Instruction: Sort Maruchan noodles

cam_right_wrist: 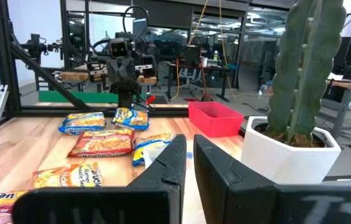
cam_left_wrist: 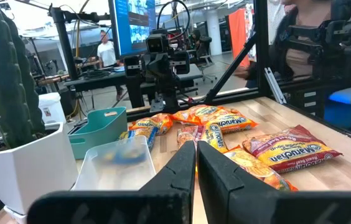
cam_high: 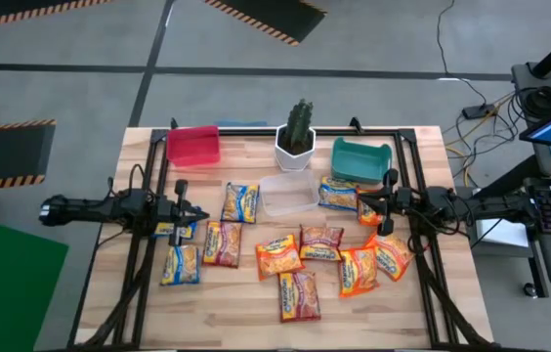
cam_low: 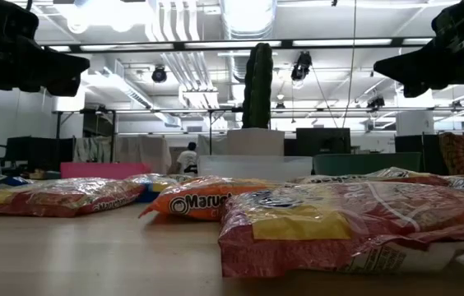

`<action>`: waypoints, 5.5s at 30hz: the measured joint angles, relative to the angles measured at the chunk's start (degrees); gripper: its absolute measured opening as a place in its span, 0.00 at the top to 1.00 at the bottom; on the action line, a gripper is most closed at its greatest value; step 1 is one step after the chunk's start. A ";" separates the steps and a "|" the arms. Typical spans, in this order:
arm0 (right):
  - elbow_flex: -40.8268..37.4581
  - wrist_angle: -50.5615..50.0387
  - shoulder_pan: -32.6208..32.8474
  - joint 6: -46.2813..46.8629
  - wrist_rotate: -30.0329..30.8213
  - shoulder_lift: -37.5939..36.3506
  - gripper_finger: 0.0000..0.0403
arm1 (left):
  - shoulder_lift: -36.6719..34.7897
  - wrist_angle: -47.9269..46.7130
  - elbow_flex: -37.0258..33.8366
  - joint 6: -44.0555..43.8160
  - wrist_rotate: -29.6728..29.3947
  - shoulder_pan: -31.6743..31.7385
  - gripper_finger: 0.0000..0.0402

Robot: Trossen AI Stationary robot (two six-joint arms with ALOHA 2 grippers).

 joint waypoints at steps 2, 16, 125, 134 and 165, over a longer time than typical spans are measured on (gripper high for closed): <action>-0.01 0.02 0.00 0.00 0.00 0.00 0.94 | 0.01 -0.01 0.00 0.01 0.00 0.00 1.00; 0.00 0.02 0.00 0.00 0.00 0.00 0.94 | 0.00 0.00 0.00 0.00 0.00 0.00 1.00; 5.24 17.49 4.26 39.31 -0.01 19.38 0.94 | 44.21 57.29 12.91 -17.91 11.39 -4.41 1.00; 8.92 17.24 4.26 46.28 0.00 30.15 0.94 | 56.69 40.89 27.74 -28.50 11.37 -4.39 1.00; 39.93 -25.40 11.76 69.20 -4.86 60.86 0.94 | 66.67 25.93 35.36 -28.78 20.17 -5.95 1.00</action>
